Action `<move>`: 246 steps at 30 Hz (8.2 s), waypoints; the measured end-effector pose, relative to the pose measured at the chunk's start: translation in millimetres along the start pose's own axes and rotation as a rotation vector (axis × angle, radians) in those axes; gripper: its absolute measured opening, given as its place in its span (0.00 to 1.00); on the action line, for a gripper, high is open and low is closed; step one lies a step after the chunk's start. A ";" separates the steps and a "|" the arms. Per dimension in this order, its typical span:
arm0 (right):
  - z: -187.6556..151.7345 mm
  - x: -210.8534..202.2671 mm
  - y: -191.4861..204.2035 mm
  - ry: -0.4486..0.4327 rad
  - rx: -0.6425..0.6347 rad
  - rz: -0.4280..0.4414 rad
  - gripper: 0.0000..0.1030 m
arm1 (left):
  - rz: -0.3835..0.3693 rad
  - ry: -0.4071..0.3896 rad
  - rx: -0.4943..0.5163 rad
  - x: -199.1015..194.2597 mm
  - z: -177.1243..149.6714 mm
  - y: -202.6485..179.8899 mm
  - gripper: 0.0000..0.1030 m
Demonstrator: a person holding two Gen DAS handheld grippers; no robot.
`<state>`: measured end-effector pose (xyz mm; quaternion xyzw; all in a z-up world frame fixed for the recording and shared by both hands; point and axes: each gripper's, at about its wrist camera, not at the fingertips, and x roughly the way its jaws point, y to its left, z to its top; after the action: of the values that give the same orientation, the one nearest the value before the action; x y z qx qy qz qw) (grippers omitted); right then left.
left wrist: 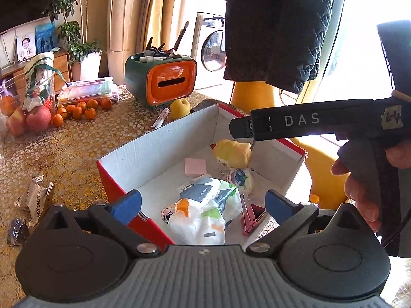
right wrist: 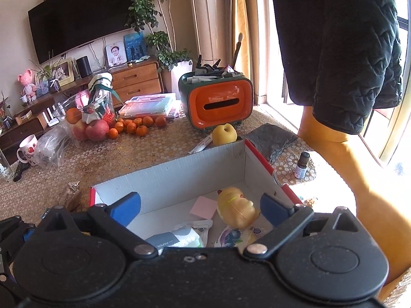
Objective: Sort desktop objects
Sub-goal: 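Withdraw both open tools up and away from the red box, then move the left tool toward the small black bag while the right tool approaches the silver foil pouch, then close the left tool on the black bag while the right tool grips the silver pouch, then carry the black bag with the left tool while the right tool carries the silver pouch over the box, then open the left tool to drop the black bag while the right tool releases the silver pouch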
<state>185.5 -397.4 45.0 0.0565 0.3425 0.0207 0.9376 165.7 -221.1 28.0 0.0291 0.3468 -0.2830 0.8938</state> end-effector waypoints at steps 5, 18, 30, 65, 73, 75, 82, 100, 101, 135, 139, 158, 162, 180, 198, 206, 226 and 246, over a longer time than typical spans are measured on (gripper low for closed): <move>-3.1 -19.5 11.5 -0.012 0.008 0.010 0.97 | 0.011 -0.026 -0.010 -22.9 -5.9 7.9 1.00; -15.5 -52.0 51.7 -0.017 0.047 0.053 0.97 | 0.080 -0.104 -0.071 -88.2 -28.7 48.9 1.00; -12.9 -50.8 105.9 -0.018 0.015 0.112 0.97 | 0.164 -0.163 -0.130 -127.9 -59.8 101.2 1.00; -4.0 127.6 247.7 0.228 -0.229 0.213 0.97 | 0.314 -0.060 -0.267 -54.6 -106.4 249.0 1.00; -5.5 171.9 276.6 0.263 -0.308 0.243 0.97 | 0.300 -0.045 -0.264 -31.8 -106.0 276.0 1.00; -4.9 183.3 281.3 0.272 -0.317 0.241 0.97 | 0.292 -0.040 -0.272 -26.5 -106.2 282.6 1.00; -7.4 215.1 289.8 0.297 -0.328 0.220 0.96 | 0.276 -0.022 -0.278 -7.3 -106.9 293.7 1.00; -25.8 247.1 283.6 0.356 -0.272 0.234 0.83 | 0.256 0.019 -0.263 29.5 -96.5 302.9 0.87; -26.1 246.1 284.0 0.351 -0.270 0.234 0.83 | 0.266 0.019 -0.257 30.2 -95.6 302.4 0.85; -20.3 124.7 243.1 0.279 -0.204 0.217 0.56 | 0.270 -0.005 -0.301 -43.5 -93.5 248.9 0.32; -22.9 95.0 228.0 0.262 -0.195 0.227 0.56 | 0.266 -0.018 -0.299 -59.6 -88.4 231.6 0.32; -25.7 -18.1 145.3 0.144 -0.122 0.271 0.56 | 0.214 -0.069 -0.257 -103.0 -61.5 132.7 0.33; -26.6 -31.4 124.1 0.122 -0.098 0.260 0.56 | 0.195 -0.074 -0.225 -101.0 -56.2 111.0 0.33; -27.5 -42.5 27.3 0.076 0.016 0.163 0.56 | 0.125 -0.044 -0.106 -55.6 -28.1 31.7 0.33; -16.7 -4.1 -45.6 0.072 0.104 0.060 0.55 | 0.075 0.030 0.003 19.3 -4.3 -19.5 0.33; -19.5 26.5 -63.2 0.105 0.143 0.039 0.55 | 0.082 0.049 0.039 48.7 4.9 -27.2 0.33; -27.9 72.1 -57.3 0.183 0.105 0.046 0.55 | 0.134 0.155 -0.020 115.8 18.4 14.5 0.33; -28.3 64.8 -50.7 0.181 0.099 0.027 0.63 | 0.090 0.146 0.034 102.5 15.2 6.7 0.57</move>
<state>216.8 -440.1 -24.0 0.1053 0.4254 0.0212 0.8986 239.8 -269.0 -26.7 0.0805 0.4045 -0.2455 0.8773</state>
